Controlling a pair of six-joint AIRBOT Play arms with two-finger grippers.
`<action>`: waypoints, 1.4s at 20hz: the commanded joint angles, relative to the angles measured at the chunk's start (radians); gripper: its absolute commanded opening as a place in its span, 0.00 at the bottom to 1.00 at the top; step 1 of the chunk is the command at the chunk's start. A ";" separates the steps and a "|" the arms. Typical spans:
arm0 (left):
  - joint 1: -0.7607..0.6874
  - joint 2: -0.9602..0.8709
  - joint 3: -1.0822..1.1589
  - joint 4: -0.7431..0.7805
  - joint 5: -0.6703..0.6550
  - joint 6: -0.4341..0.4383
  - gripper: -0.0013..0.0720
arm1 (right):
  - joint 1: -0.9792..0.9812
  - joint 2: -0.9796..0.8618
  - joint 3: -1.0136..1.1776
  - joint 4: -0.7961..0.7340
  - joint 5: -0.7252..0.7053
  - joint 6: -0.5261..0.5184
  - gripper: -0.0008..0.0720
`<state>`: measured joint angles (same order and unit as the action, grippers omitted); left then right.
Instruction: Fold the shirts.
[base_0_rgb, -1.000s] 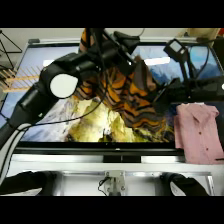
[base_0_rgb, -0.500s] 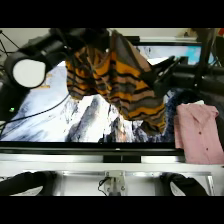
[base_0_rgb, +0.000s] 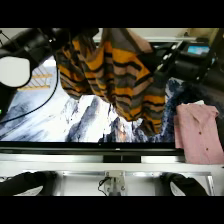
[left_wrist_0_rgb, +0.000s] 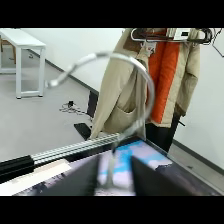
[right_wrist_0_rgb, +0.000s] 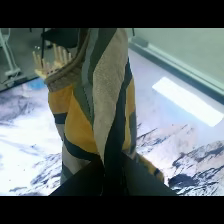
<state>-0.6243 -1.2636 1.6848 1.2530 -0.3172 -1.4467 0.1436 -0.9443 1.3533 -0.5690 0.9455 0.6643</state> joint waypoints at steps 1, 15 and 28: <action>0.003 0.007 0.000 0.005 -0.003 -0.003 0.88 | 0.001 0.002 0.002 0.020 -0.072 -0.012 0.08; 0.003 0.130 0.016 0.005 0.112 0.268 0.85 | -0.376 -0.066 0.214 -0.705 -0.542 0.536 0.08; 0.001 0.131 0.016 0.004 -0.059 0.264 0.85 | -1.103 -0.070 0.231 -0.705 -0.411 0.645 0.08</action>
<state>-0.6231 -1.1336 1.7004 1.2572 -0.3534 -1.1828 -0.8391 -1.0142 1.5826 -1.2724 0.4694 1.2903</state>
